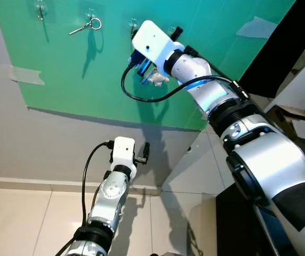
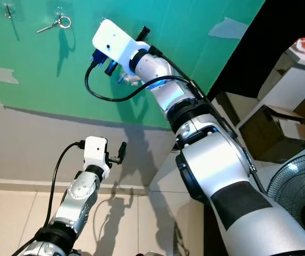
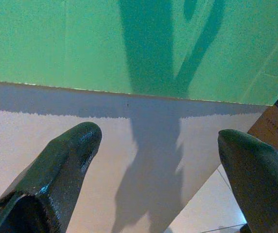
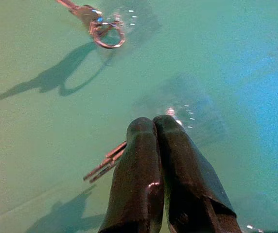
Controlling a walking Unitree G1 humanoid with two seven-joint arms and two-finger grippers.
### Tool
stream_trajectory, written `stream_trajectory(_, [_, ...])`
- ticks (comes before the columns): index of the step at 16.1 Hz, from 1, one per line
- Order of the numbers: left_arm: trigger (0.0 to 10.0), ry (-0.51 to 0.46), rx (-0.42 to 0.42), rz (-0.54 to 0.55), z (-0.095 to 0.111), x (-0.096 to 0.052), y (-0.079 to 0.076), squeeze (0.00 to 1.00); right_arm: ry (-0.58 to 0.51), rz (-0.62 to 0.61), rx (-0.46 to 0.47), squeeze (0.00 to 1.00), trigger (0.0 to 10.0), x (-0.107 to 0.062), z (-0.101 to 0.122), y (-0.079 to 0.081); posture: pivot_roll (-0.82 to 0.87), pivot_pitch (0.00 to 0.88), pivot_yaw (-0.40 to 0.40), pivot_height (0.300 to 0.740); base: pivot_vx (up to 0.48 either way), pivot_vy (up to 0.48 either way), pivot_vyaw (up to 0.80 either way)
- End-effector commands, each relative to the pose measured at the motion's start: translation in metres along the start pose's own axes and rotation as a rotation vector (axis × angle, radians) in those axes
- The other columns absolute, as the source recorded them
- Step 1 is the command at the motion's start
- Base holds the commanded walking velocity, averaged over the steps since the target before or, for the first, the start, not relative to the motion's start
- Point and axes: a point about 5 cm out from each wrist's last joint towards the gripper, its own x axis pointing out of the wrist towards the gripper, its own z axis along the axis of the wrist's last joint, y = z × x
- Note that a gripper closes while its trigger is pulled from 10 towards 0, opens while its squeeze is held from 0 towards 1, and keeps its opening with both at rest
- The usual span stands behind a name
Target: Hang keys on a hook
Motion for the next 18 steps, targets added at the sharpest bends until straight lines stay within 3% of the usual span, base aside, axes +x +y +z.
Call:
stream_trajectory(1, [10.0, 0.004, -0.004, -0.02, 0.0, -0.001, -0.011, 0.0, 0.006, 0.003, -0.026, 0.0, 10.0, 0.0, 0.0, -0.003, 0.13, 0.0, -0.263, 0.74, 0.0, 0.0, 0.0])
stream_trajectory(3, [10.0, 0.01, -0.007, -0.007, -0.003, -0.006, -0.009, 0.0, -0.007, 0.018, -0.026, 0.0, 10.0, 0.002, 0.003, 0.003, 0.14, 0.0, -0.272, 0.74, 0.0, 0.0, 0.0])
stream_trajectory(7, [10.0, 0.011, 0.002, -0.001, -0.002, -0.007, -0.006, 0.0, -0.009, -0.001, -0.008, 0.0, 10.0, 0.002, 0.003, -0.001, 0.14, 0.0, -0.26, 0.74, 0.0, 0.0, 0.0])
stream_trajectory(9, [10.0, 0.009, 0.013, -0.004, 0.001, -0.005, -0.006, 0.0, -0.002, -0.029, 0.074, 0.0, 10.0, 0.0, 0.001, -0.007, 0.14, 0.0, -0.248, 0.74, 0.0, 0.0, 0.0])
stream_trajectory(11, [10.0, 0.004, 0.024, -0.013, 0.003, -0.002, -0.006, 0.0, -0.022, -0.134, 0.27, 0.0, 10.0, -0.003, -0.001, -0.022, 0.13, 0.0, -0.231, 0.74, 0.0, 0.0, 0.0])
stream_trajectory(13, [10.0, 0.004, 0.026, -0.016, 0.005, -0.001, -0.005, 0.0, -0.072, -0.204, 0.296, 0.0, 10.0, -0.009, 0.001, -0.033, 0.12, 0.0, -0.221, 0.74, 0.0, 0.0, 0.0])
stream_trajectory(15, [10.0, -0.001, 0.032, -0.015, 0.006, -0.001, -0.001, 0.0, -0.117, -0.22, 0.28, 0.0, 10.0, -0.027, -0.006, -0.033, 0.1, 0.0, -0.2, 0.74, 0.0, 0.0, 0.0])
stream_trajectory(18, [10.0, -0.044, 0.016, -0.008, 0.019, -0.006, 0.009, 0.0, -0.099, -0.187, 0.245, 0.0, 10.0, -0.061, -0.011, -0.027, 0.05, 0.0, -0.17, 0.74, 0.0, 0.0, 0.0])
